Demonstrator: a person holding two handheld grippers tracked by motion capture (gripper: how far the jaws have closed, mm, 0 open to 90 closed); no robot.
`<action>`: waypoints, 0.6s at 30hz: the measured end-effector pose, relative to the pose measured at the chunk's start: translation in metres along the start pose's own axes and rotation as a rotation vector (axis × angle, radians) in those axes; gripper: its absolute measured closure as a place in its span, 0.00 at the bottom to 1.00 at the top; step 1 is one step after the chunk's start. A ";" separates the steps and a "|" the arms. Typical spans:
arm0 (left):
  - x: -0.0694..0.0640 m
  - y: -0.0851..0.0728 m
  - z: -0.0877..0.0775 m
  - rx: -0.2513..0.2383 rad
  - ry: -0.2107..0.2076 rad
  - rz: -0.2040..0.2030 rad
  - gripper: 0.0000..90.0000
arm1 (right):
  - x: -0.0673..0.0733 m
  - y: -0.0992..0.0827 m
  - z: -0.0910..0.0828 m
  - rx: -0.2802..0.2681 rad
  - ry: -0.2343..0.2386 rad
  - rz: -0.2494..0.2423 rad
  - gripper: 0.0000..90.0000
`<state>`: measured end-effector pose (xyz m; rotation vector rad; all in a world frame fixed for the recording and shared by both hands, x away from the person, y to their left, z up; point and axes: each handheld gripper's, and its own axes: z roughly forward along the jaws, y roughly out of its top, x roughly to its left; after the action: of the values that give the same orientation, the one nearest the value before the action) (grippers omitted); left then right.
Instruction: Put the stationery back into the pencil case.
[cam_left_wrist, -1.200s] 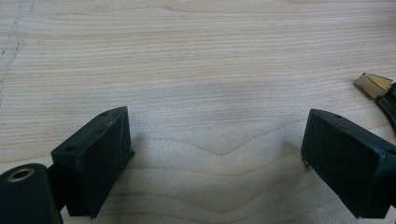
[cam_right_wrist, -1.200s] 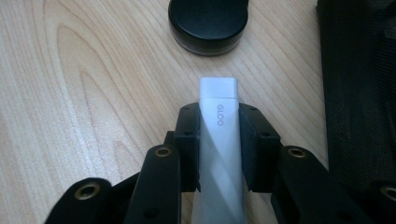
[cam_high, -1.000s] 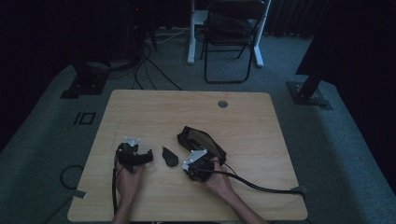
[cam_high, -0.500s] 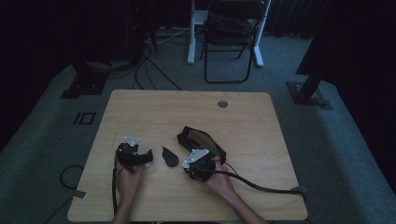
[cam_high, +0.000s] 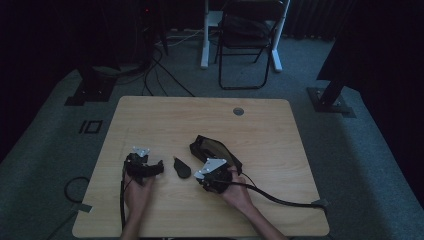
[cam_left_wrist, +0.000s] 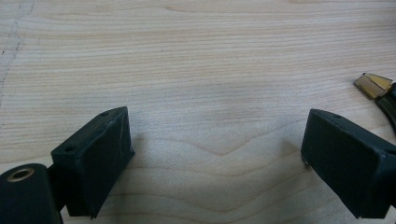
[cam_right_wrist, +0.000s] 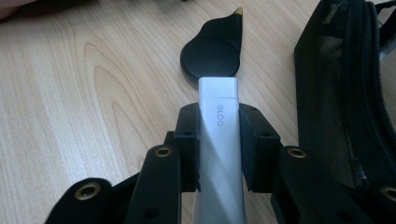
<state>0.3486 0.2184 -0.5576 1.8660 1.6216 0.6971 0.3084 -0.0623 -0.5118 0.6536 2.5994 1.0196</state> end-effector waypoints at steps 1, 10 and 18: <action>0.000 0.000 0.000 0.000 0.000 0.000 0.10 | 0.000 0.000 -0.001 -0.002 0.000 -0.002 0.79; 0.000 0.000 0.000 0.000 0.000 0.000 0.10 | -0.001 0.003 -0.007 -0.021 -0.004 -0.002 0.79; 0.000 0.000 0.000 0.000 0.000 0.000 0.10 | -0.001 0.005 -0.013 -0.038 -0.006 0.000 0.79</action>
<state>0.3486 0.2183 -0.5576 1.8658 1.6217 0.6972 0.3054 -0.0670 -0.4987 0.6467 2.5682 1.0623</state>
